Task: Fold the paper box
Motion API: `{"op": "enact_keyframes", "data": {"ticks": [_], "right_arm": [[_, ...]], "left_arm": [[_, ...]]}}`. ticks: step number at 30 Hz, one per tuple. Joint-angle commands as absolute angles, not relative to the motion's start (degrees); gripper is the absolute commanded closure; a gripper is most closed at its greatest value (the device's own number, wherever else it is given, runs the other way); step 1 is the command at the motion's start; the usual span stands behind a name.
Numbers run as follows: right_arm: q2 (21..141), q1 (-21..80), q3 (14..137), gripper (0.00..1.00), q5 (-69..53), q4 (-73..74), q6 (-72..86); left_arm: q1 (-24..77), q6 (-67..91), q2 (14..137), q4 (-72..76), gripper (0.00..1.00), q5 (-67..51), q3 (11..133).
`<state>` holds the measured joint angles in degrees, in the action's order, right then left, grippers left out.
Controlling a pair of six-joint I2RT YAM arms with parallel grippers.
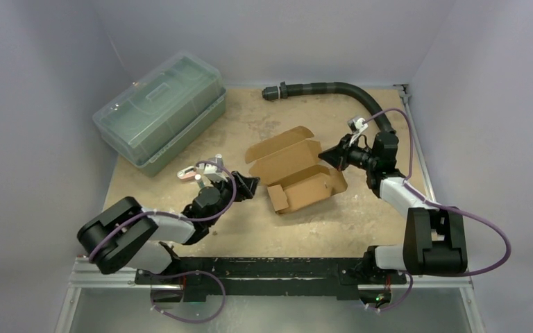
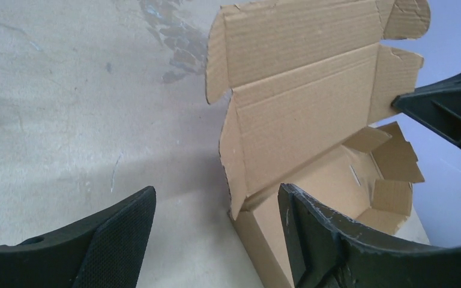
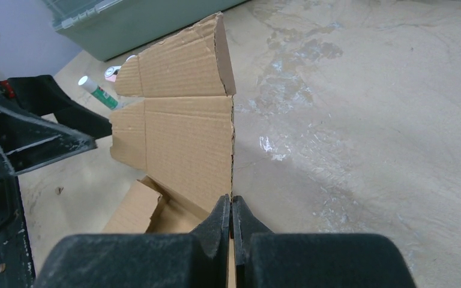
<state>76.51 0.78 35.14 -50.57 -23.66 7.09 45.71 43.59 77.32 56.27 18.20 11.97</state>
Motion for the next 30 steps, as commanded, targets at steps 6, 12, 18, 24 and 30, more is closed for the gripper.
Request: {"op": "enact_keyframes", "data": {"ticks": [6, 12, 18, 24, 30], "right_arm": [[76.9, 0.5, 34.8, 1.0, -52.6, -26.6, 7.2], [77.3, 0.5, 34.9, 1.0, -52.7, -26.6, 7.2], [77.3, 0.5, 34.9, 1.0, -52.8, -26.5, 7.2], [77.3, 0.5, 34.8, 1.0, -53.1, -26.7, 7.3], [77.4, 0.5, 34.8, 1.0, -53.5, -27.0, 7.6]], "left_arm": [[42.4, 43.3, 87.7, 75.9, 0.34, 9.5, 16.6], [42.3, 41.6, 90.9, 74.4, 0.45, 5.2, 19.6], [42.1, 41.2, 92.8, 72.5, 0.56, 5.1, 20.8], [41.8, 42.4, 92.3, 65.9, 0.51, 8.9, 21.9], [41.4, 45.1, 89.3, 62.9, 0.35, 10.4, 19.8]]}}
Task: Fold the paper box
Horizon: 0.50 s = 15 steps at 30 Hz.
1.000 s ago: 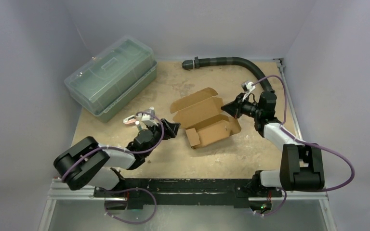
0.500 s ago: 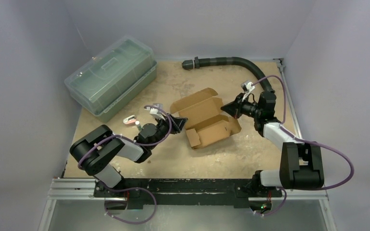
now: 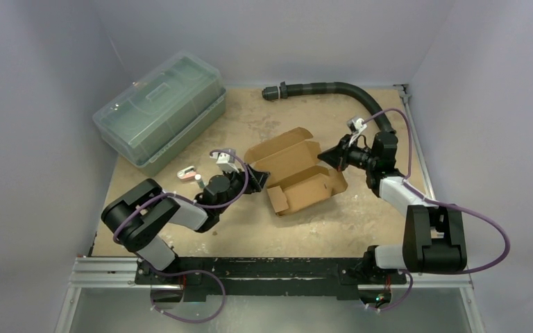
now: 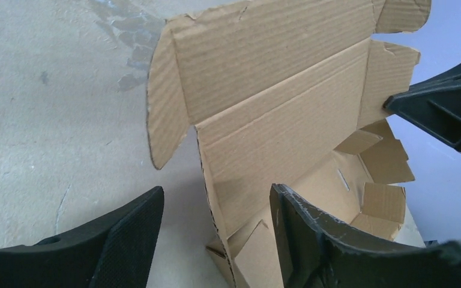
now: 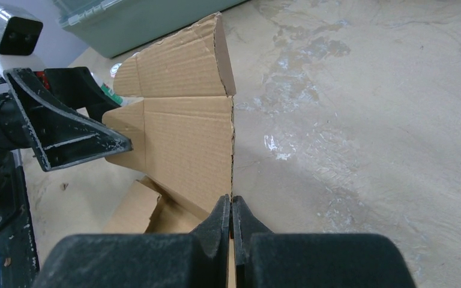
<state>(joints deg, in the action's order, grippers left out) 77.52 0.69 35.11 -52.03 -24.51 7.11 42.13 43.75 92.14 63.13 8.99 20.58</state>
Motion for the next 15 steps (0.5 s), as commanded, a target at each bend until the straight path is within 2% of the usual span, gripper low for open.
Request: {"op": "enact_keyframes", "data": {"ticks": [1, 3, 6, 10, 15], "right_arm": [[77.5, 0.5, 34.8, 1.0, -53.5, -27.1, 7.7], [77.5, 0.5, 34.8, 1.0, -53.7, -27.1, 7.7], [77.3, 0.5, 34.8, 1.0, -53.8, -27.2, 7.7], [77.2, 0.5, 34.7, 1.0, -54.1, -27.2, 7.7], [77.5, 0.5, 34.7, 1.0, -54.9, -27.5, 7.6]], "left_arm": [[41.1, 45.2, 89.2, 63.2, 0.34, 10.1, 19.7], [40.1, 45.5, 89.7, 64.1, 0.35, 8.3, 19.8], [38.4, 46.3, 91.9, 69.4, 0.44, 4.1, 19.7], [36.4, 47.4, 97.1, 79.1, 0.52, -4.3, 20.0], [35.5, 49.0, 101.6, 83.7, 0.54, -9.4, 21.3]]}}
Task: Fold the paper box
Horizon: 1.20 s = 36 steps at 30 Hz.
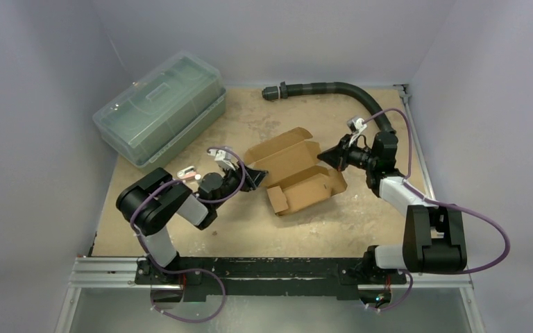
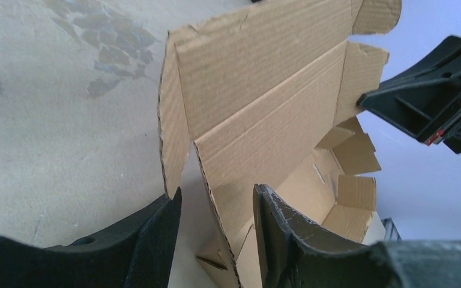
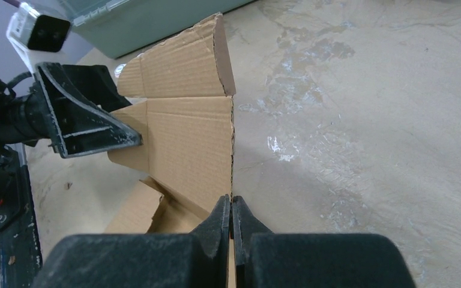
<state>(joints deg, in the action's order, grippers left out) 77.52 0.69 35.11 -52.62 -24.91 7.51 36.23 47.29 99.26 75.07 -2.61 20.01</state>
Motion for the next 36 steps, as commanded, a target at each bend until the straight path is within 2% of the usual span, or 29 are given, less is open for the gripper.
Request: {"op": "enact_keyframes", "data": {"ticks": [1, 3, 7, 11, 13, 20, 25, 29, 36], "right_arm": [[77.6, 0.5, 34.7, 1.0, -55.0, -27.6, 7.7], [77.8, 0.5, 34.7, 1.0, -55.2, -27.7, 7.7], [78.0, 0.5, 34.7, 1.0, -55.2, -27.6, 7.5], [78.0, 0.4, 34.9, 1.0, -54.7, -26.9, 6.9], [78.0, 0.4, 35.5, 0.96, -54.4, -25.4, 5.8], [74.7, 0.2, 42.0, 0.41, -56.5, -9.9, -7.3], [71.6, -1.5, 45.2, 0.14, -53.1, 3.2, -16.8], [75.8, -1.8, 45.5, 0.12, -48.3, 4.9, -18.8], [84.1, -1.2, 47.6, 0.2, -45.2, 3.9, -18.4]], "left_arm": [[35.5, 49.1, 102.2, 83.8, 0.54, -9.8, 21.7], [35.4, 48.8, 103.1, 84.2, 0.59, -10.4, 22.3], [35.4, 47.5, 104.4, 83.7, 0.77, -11.1, 23.8], [35.5, 45.2, 104.2, 84.5, 1.0, -11.3, 23.6], [35.5, 43.0, 103.7, 85.1, 1.0, -11.4, 23.0], [35.6, 31.1, 99.6, 85.0, 1.0, -11.3, 19.1], [36.9, 22.7, 94.6, 78.9, 1.0, -9.4, 18.2], [38.0, 18.7, 91.4, 73.9, 1.0, -8.4, 18.5], [38.6, 16.5, 88.9, 70.7, 1.0, -8.9, 18.4]]}}
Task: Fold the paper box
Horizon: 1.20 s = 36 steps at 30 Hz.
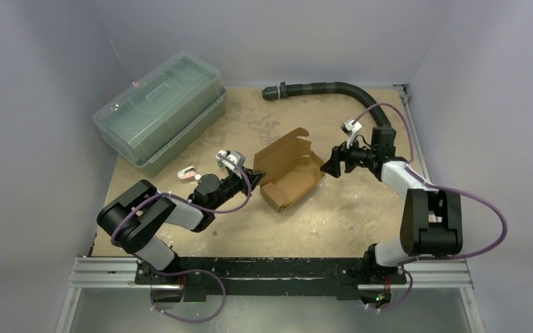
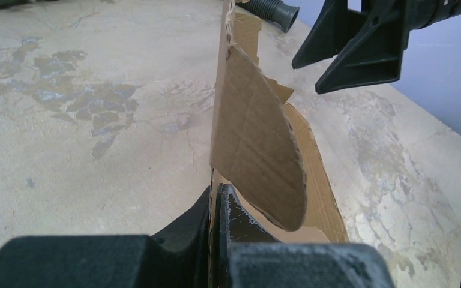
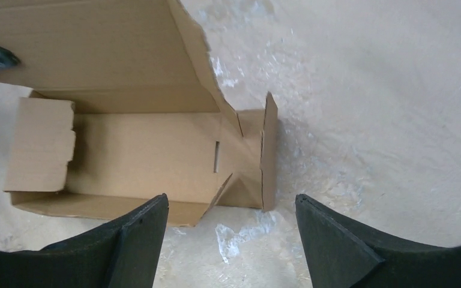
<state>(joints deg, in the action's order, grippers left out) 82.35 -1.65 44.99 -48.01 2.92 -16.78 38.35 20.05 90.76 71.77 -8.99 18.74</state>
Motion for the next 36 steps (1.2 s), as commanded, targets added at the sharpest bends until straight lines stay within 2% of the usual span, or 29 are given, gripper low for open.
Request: {"op": "enact_keyframes", "data": {"ticks": [1, 11, 15, 20, 22, 27, 36], "right_arm": [[85.1, -0.8, 48.0, 0.22, -44.6, 3.9, -18.3], [90.5, 6.0, 52.1, 0.38, -37.4, 3.1, -15.5], [91.1, 7.0, 52.5, 0.54, -33.0, 2.9, -14.8], [91.7, 7.6, 52.5, 0.63, -31.3, 3.0, -15.6], [92.0, 8.0, 52.7, 0.71, -30.7, 3.0, -15.9], [91.4, 8.4, 52.6, 0.99, -29.5, 3.3, -16.5], [84.8, 8.4, 49.3, 1.0, -28.9, 0.6, -16.8]], "left_arm": [[38.7, 16.6, 88.8, 70.7, 1.0, -9.1, 18.3], [38.7, 19.1, 88.4, 73.3, 1.0, -10.1, 17.4], [38.7, 20.4, 88.6, 74.6, 1.0, -10.1, 16.7], [38.7, 21.5, 88.6, 75.9, 1.0, -10.2, 16.4], [38.7, 21.9, 88.7, 76.2, 1.0, -10.3, 16.4], [38.7, 23.2, 88.5, 76.7, 1.0, -10.1, 15.9], [38.8, 25.7, 87.3, 74.8, 1.0, -8.1, 16.2]]}}
